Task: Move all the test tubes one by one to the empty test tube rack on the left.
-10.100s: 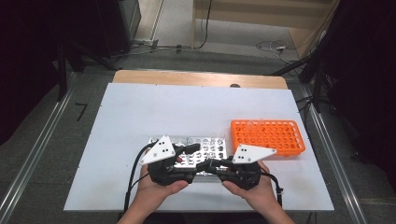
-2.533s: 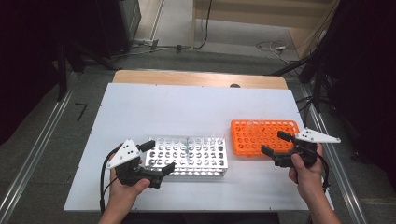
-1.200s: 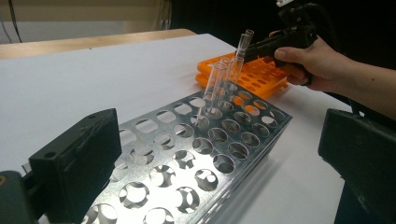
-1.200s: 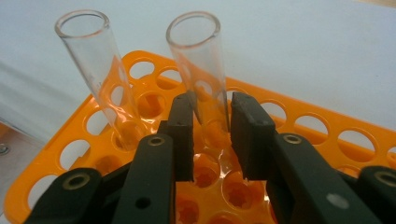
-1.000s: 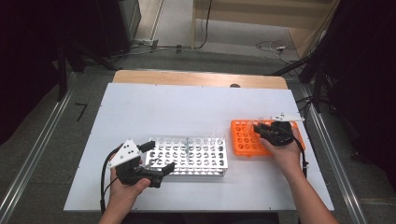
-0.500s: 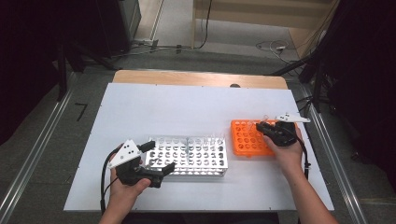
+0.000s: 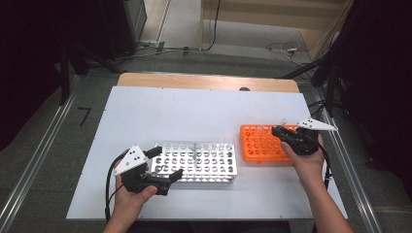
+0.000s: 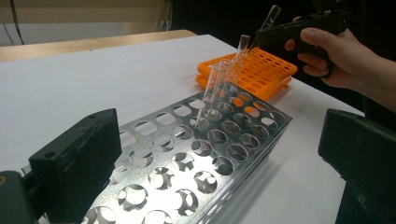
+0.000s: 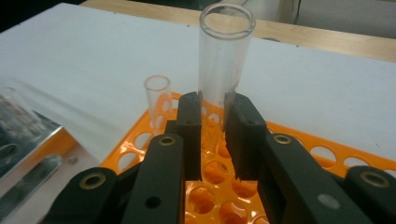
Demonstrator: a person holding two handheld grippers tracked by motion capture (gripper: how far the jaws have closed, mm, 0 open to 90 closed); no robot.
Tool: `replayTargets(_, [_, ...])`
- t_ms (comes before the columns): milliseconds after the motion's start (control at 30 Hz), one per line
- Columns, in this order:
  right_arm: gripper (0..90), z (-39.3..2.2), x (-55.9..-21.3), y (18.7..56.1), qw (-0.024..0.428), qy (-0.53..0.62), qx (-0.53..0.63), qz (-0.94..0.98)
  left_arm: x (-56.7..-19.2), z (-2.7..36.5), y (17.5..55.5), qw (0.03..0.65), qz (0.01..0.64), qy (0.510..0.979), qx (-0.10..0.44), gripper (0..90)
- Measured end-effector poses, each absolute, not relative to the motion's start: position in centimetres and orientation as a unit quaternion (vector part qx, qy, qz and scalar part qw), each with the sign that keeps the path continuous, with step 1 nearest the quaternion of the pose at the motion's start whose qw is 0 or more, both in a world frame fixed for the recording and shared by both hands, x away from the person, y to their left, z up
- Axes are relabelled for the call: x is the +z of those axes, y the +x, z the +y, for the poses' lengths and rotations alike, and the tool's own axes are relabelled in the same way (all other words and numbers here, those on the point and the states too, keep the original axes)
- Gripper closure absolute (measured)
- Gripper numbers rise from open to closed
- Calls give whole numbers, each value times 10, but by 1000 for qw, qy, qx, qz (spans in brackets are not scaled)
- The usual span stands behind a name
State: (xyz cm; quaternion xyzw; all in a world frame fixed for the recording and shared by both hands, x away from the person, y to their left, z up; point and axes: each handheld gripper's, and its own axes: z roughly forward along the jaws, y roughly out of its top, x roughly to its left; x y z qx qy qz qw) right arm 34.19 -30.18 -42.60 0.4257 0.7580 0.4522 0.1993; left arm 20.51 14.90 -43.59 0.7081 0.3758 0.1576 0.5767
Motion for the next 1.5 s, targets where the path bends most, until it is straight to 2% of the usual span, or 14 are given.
replayTargets(267, [738,-298,-414,315,200,396,469,764,-436,148,205,577,373,709,159,0])
replayTargets(867, [737,-264,-394,255,143,300,516,789,-432,142,203,578,363,713,160,0])
replayTargets(1500, [737,-218,-397,228,90,238,517,817,-425,130,198,583,346,718,156,0])
